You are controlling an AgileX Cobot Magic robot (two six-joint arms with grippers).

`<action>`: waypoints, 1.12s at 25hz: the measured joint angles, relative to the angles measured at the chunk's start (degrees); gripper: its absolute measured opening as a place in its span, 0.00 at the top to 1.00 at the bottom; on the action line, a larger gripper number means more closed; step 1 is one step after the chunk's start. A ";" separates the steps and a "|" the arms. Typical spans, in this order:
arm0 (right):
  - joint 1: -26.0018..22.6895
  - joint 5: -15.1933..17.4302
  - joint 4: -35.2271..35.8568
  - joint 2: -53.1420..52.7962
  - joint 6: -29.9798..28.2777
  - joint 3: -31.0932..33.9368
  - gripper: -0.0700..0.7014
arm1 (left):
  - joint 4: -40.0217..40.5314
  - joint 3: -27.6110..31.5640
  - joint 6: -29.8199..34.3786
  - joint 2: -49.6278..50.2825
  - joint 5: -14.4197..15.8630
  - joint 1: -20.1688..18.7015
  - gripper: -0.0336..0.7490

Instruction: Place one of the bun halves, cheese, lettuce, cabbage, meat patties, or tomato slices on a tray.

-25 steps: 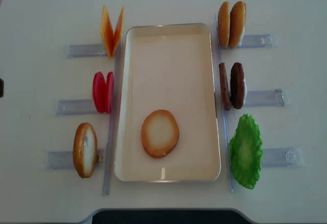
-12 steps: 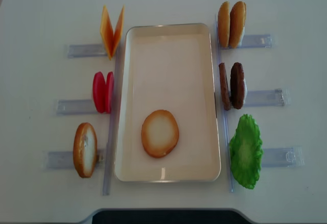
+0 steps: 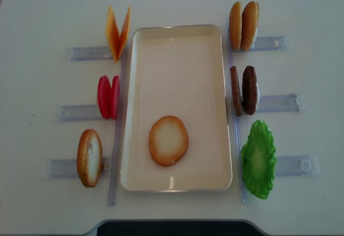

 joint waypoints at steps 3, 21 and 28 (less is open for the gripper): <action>0.00 0.00 0.00 0.00 0.00 0.00 0.52 | -0.45 3.24 0.00 -3.01 -1.00 0.00 0.45; 0.00 0.00 0.00 0.00 0.00 0.00 0.52 | -0.45 8.39 0.00 -3.64 -8.45 0.00 0.47; 0.00 0.00 0.00 0.00 0.00 0.00 0.52 | -0.45 8.39 0.00 -3.64 -8.52 0.00 0.47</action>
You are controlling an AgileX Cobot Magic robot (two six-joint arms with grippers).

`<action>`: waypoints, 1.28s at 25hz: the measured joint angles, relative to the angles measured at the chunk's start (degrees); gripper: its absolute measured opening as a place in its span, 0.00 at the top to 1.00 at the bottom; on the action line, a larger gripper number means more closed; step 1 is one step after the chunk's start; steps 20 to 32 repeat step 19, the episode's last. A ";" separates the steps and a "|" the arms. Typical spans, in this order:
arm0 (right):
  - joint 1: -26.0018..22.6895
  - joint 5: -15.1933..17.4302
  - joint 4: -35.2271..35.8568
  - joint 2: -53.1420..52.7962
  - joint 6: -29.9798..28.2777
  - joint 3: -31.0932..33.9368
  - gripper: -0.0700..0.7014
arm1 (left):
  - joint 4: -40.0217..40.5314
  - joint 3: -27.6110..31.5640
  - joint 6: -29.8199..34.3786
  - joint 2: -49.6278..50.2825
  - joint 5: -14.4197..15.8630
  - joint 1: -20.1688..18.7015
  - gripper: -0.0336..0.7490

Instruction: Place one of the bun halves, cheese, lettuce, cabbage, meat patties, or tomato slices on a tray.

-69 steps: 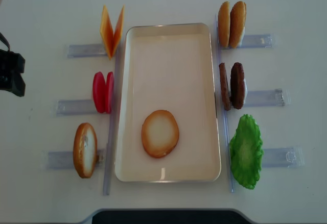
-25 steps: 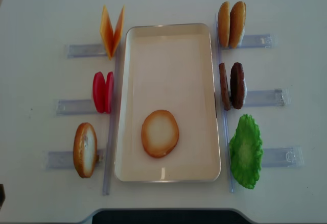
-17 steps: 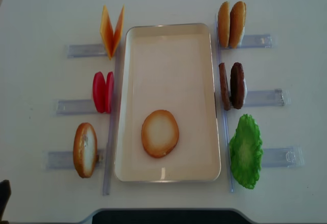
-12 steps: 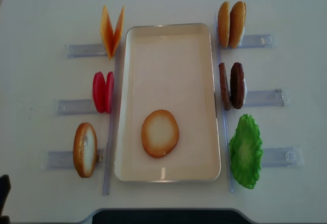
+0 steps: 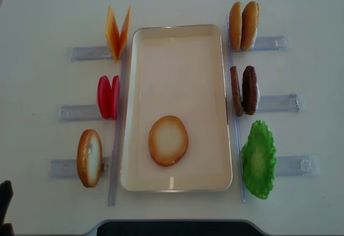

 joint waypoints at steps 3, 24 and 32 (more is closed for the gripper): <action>0.00 0.00 0.00 0.00 0.00 0.00 0.52 | 0.00 0.00 0.00 0.00 0.00 0.00 0.47; 0.00 0.00 0.00 0.00 0.00 0.00 0.52 | 0.00 0.00 0.00 0.00 0.00 0.00 0.47; 0.00 0.00 0.00 0.00 0.00 0.00 0.52 | 0.00 0.00 0.00 0.00 0.00 0.00 0.47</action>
